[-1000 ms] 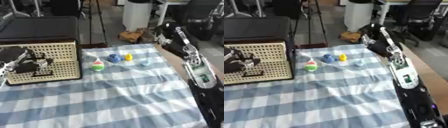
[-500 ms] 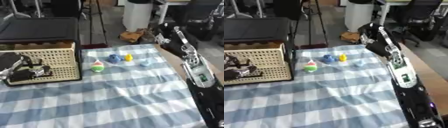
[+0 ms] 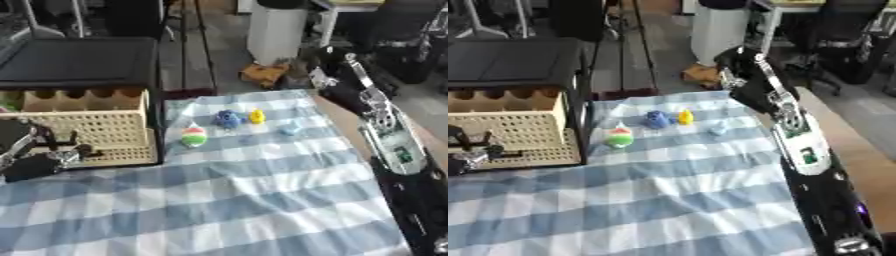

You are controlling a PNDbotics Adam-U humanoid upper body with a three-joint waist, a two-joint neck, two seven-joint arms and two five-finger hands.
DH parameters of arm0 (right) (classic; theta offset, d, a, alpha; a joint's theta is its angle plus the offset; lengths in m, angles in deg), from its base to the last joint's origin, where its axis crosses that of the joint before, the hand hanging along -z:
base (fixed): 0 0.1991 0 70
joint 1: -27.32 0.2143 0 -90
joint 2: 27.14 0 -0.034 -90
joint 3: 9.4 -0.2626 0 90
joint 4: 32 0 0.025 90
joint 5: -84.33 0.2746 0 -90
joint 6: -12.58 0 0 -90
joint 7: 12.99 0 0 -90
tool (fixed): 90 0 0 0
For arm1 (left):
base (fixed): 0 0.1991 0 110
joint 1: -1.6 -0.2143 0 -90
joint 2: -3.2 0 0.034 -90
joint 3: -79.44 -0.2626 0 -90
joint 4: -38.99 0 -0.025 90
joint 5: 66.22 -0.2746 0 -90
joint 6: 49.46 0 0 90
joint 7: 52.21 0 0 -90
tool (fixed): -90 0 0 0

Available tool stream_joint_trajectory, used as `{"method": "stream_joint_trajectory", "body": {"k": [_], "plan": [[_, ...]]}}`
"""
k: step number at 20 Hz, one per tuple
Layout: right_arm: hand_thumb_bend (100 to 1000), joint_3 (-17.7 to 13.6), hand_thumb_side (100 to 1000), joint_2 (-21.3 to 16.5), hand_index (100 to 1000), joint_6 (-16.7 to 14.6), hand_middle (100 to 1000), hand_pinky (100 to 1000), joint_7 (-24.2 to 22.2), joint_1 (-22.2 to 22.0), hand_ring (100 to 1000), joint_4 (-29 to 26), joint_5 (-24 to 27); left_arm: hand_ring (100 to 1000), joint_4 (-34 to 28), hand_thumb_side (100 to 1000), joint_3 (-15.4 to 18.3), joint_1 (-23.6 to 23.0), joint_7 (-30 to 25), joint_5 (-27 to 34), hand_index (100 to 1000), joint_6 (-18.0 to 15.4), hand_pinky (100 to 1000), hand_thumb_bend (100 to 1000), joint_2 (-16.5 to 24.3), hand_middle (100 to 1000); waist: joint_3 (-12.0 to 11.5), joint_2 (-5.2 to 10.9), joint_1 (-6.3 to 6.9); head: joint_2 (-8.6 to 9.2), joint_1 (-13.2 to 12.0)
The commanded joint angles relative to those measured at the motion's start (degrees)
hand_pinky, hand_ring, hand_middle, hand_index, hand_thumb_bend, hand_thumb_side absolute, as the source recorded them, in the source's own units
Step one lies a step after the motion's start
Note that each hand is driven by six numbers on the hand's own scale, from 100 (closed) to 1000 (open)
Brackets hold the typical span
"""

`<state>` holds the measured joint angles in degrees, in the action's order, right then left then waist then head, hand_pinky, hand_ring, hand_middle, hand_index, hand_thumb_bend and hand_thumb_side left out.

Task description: Pick up objects from table and place into drawer.

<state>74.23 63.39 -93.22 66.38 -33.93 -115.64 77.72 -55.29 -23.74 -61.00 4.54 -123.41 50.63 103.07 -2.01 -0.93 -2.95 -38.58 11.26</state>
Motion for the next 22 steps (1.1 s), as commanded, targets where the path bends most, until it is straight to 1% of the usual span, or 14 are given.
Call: {"method": "stream_joint_trajectory", "body": {"k": [1, 8, 12, 16, 22], "plan": [[100, -0.5, 451, -1.6, 649, -0.1, 356, 200, 0.1, 0.8, 365, -0.5, 0.3, 100, -4.0, 1000, 0.5, -1.1, -0.8, 0.8, 309, -0.1, 100, 497, 1.6, 100, -0.2, 0.37, 0.04, 0.54, 0.3], [100, -0.5, 452, -1.8, 649, 0.0, 356, 200, 0.1, 0.5, 365, -0.5, 0.2, 100, -13.8, 1000, 2.3, -3.7, -1.3, 1.8, 311, -0.2, 100, 478, 2.0, 100, -0.4, 0.62, 0.4, 0.46, 0.7], [100, -0.5, 454, -1.8, 649, 0.1, 357, 200, 0.1, 0.3, 365, -0.6, 0.2, 100, -17.7, 1000, 2.7, -5.3, -2.0, 2.3, 311, -0.2, 100, 472, 2.6, 100, -0.6, 0.82, 0.65, 0.38, 0.9], [100, -0.6, 454, -1.8, 649, 0.2, 356, 201, 0.1, 0.2, 365, -0.7, 0.1, 100, -19.9, 1000, 2.9, -7.2, -3.1, 2.7, 322, -0.2, 100, 465, 2.9, 100, -0.7, 0.9, 0.73, 0.43, 1.1], [100, -0.7, 453, -1.9, 650, 0.2, 356, 201, 0.1, 0.2, 365, -0.7, 0.1, 100, -20.3, 1000, 3.0, -9.1, -2.8, 3.3, 330, -0.7, 100, 457, 3.0, 100, -0.9, 0.85, 0.7, 0.4, 1.2]]}}
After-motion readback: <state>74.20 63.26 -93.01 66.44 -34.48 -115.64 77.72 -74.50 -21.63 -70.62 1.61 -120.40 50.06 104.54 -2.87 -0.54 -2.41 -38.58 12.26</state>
